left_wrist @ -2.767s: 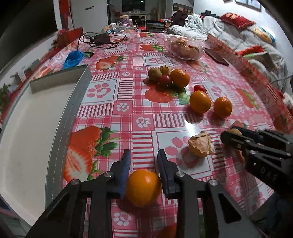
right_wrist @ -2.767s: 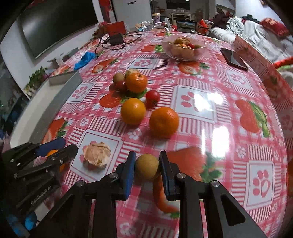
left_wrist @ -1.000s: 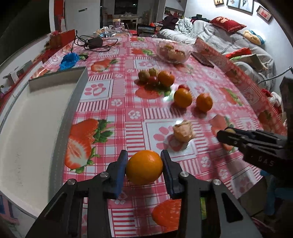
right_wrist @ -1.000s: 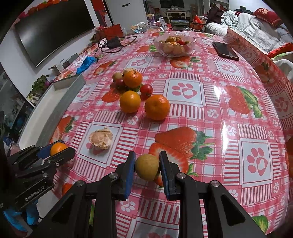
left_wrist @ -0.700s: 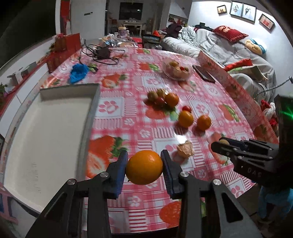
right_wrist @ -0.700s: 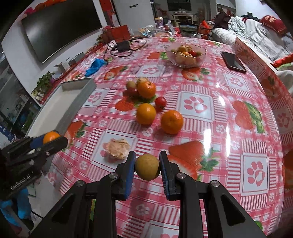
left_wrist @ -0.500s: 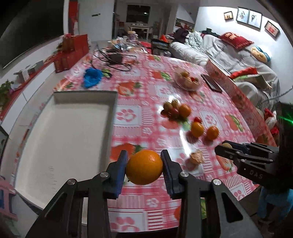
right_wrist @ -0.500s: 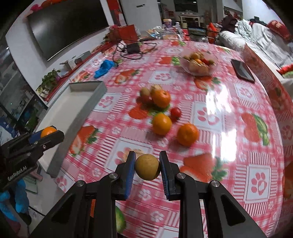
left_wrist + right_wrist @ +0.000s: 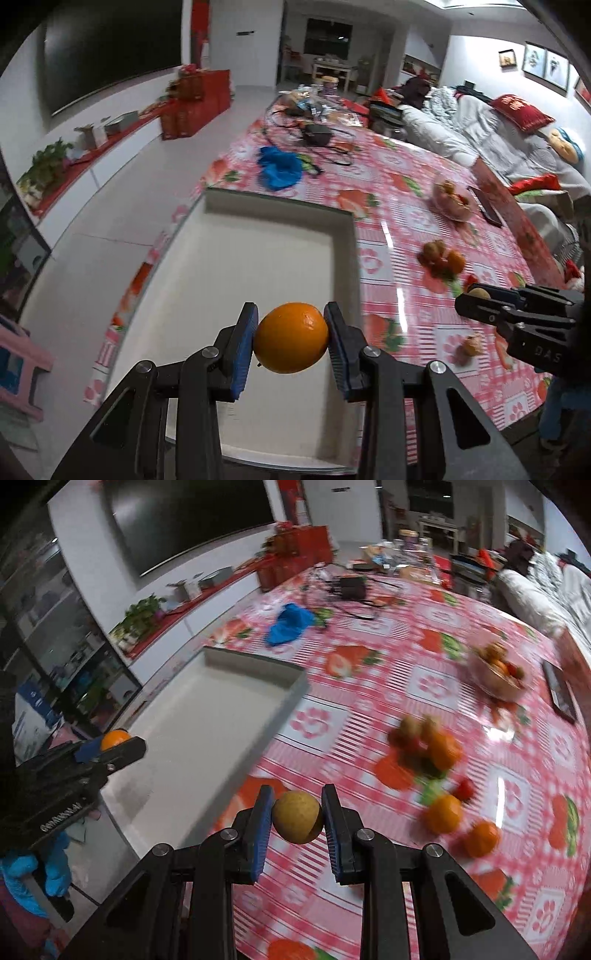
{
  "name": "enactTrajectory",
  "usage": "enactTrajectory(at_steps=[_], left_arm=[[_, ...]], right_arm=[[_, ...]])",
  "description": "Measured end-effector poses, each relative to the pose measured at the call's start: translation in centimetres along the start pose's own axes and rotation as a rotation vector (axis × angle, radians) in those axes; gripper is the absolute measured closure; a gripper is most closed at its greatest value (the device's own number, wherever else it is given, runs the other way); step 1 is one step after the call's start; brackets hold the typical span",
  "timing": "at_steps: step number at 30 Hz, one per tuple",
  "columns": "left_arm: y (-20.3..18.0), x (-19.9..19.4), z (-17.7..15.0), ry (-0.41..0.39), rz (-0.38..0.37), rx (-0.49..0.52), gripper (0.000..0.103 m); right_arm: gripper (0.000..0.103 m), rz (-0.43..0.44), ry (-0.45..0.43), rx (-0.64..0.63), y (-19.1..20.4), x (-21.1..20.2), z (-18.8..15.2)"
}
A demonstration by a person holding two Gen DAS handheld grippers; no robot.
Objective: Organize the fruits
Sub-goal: 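Carry the orange and the yellow fruit over the white tray with both tools, then open both tools to drop the orange and yellow fruit into the tray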
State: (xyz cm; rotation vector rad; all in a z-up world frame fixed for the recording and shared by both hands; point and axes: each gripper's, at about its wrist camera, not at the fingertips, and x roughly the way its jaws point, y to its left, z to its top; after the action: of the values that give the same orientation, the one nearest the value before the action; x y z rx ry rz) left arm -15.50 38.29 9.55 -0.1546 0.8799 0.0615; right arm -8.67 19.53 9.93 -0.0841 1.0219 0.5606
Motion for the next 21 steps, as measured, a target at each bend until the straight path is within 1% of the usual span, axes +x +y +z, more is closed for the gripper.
enactTrajectory(at_steps=[6, 8, 14, 21], left_arm=[[2.8, 1.7, -0.2, 0.02, 0.06, -0.019, 0.063], [3.7, 2.6, -0.4, 0.039, 0.071, -0.033, 0.063], [5.5, 4.5, -1.5, 0.088, 0.076, -0.06, 0.063], [5.9, 6.0, -2.1, 0.124, 0.061, -0.058, 0.063]], right_arm=[[0.075, 0.048, 0.038, -0.065, 4.1, 3.2, 2.6], [0.075, 0.065, 0.056, -0.079, 5.2, 4.4, 3.1], [0.075, 0.09, 0.118, -0.1, 7.4, 7.7, 3.5], [0.075, 0.089, 0.168, -0.113, 8.4, 10.0, 3.4]])
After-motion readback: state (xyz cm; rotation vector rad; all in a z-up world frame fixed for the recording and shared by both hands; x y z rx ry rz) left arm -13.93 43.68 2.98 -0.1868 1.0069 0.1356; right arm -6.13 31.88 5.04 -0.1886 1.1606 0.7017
